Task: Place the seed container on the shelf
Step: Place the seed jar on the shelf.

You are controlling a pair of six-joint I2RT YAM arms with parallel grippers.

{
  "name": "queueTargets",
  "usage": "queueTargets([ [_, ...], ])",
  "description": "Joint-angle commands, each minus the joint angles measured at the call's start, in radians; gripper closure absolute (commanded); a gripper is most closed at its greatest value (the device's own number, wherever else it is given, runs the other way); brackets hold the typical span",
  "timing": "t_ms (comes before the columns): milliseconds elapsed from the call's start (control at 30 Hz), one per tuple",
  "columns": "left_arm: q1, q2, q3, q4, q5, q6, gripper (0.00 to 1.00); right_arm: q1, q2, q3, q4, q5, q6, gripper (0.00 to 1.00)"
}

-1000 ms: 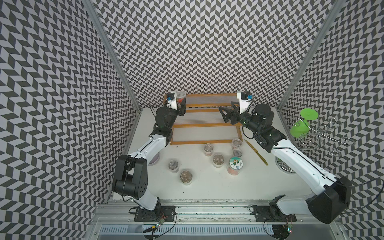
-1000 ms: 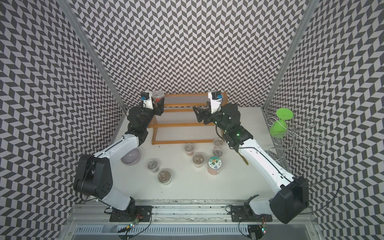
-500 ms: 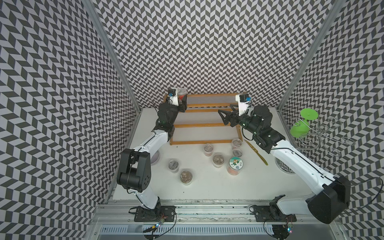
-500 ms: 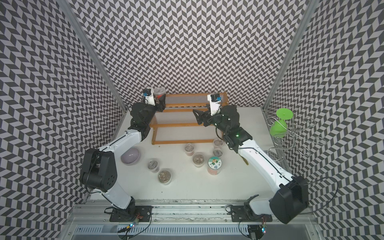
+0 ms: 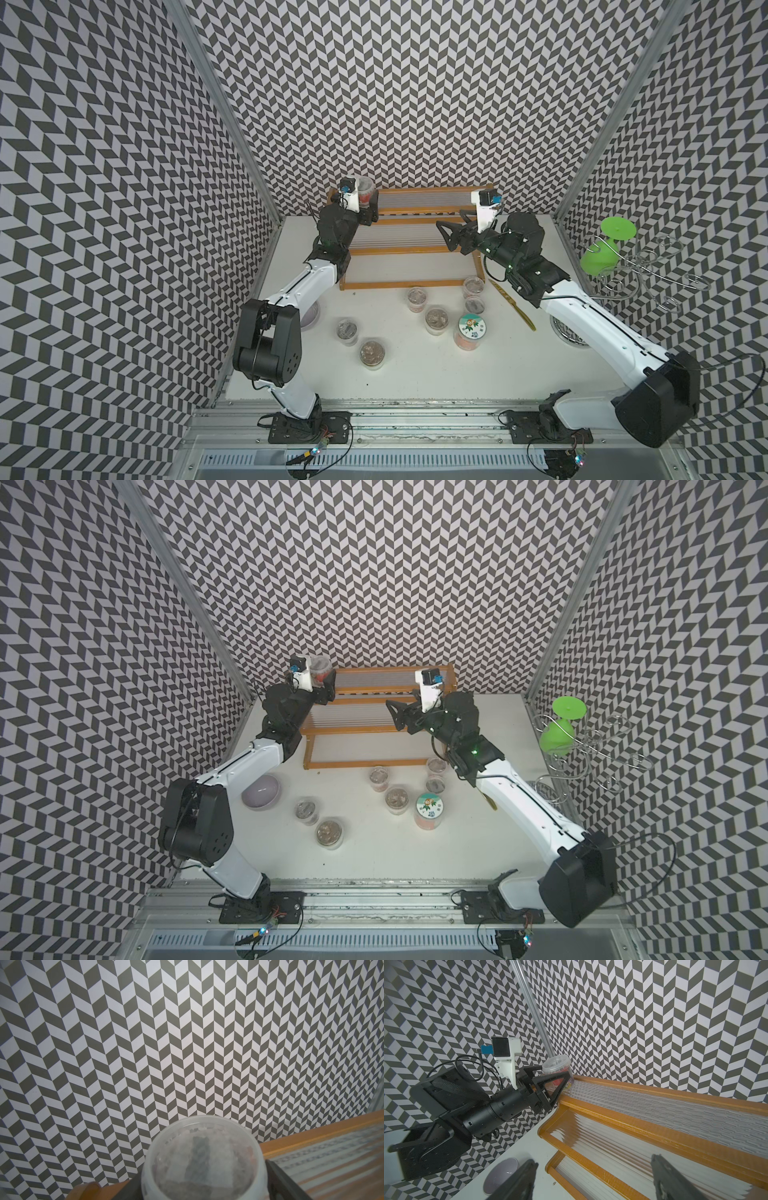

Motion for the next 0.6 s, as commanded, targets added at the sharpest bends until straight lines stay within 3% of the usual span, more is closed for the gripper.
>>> queueTargets([
  [0, -0.006, -0.052, -0.01, -0.072, -0.026, 0.01, 0.08, -0.006, -0.031, -0.005, 0.056, -0.01, 0.006, 0.13],
  [167, -0.003, -0.101, -0.051, -0.076, -0.051, 0.019, 0.0, -0.01, -0.033, -0.008, 0.059, -0.015, 0.009, 0.13],
  [567, 0.019, -0.375, -0.157, -0.187, -0.07, 0.053, 0.0, -0.011, 0.008, 0.035, 0.055, -0.086, 0.046, 0.12],
])
